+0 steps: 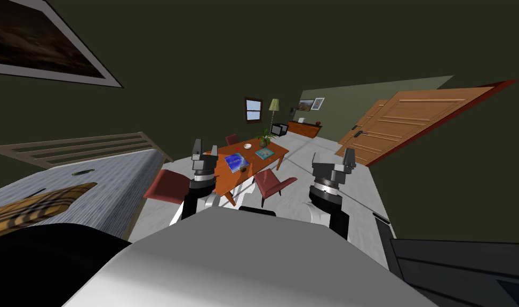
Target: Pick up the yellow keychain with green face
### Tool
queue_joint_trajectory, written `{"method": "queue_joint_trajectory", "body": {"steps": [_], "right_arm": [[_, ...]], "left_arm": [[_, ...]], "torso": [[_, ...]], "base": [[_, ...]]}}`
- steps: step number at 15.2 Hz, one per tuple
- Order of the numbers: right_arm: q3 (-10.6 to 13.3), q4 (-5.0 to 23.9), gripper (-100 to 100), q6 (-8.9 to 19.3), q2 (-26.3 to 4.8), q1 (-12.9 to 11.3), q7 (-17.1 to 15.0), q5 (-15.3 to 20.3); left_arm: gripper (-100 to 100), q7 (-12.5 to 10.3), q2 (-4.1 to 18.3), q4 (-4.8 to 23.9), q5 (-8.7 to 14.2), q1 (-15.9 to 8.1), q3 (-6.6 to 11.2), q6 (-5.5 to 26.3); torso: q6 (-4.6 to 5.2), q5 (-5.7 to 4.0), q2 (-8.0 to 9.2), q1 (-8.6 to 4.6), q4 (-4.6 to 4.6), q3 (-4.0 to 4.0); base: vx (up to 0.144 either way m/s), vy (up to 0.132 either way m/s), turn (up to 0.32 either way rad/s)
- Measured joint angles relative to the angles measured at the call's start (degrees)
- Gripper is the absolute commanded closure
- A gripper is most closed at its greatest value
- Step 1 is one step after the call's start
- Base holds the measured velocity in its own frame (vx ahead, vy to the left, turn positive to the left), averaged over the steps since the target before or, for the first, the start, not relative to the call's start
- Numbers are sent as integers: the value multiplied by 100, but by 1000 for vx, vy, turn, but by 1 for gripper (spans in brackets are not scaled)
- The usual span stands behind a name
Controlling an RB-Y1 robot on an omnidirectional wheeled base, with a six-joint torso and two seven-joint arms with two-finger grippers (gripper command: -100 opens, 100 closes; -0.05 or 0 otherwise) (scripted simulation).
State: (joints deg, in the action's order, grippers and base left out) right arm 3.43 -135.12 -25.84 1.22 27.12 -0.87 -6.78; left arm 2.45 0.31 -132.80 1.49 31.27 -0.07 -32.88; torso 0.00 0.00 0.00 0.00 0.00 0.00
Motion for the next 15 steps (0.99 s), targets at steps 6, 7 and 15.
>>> {"method": "queue_joint_trajectory", "body": {"steps": [6,7,15], "right_arm": [[0,0,0,0,0,1,0,0],[1,0,0,0,1,1,0,0],[0,0,0,0,0,0,0,0]], "left_arm": [[-100,-120,615,358,142,-118,105,0],[-100,-161,721,476,187,-140,131,-3],[-100,-459,1168,1340,515,-404,345,9]], "torso": [[1,-4,-26,-19,-5,-15],[0,-4,-32,-24,-7,-18],[-1,-2,-8,-10,-3,-5]], "base": [[52,-49,3],[75,-61,8],[41,-53,27]]}}
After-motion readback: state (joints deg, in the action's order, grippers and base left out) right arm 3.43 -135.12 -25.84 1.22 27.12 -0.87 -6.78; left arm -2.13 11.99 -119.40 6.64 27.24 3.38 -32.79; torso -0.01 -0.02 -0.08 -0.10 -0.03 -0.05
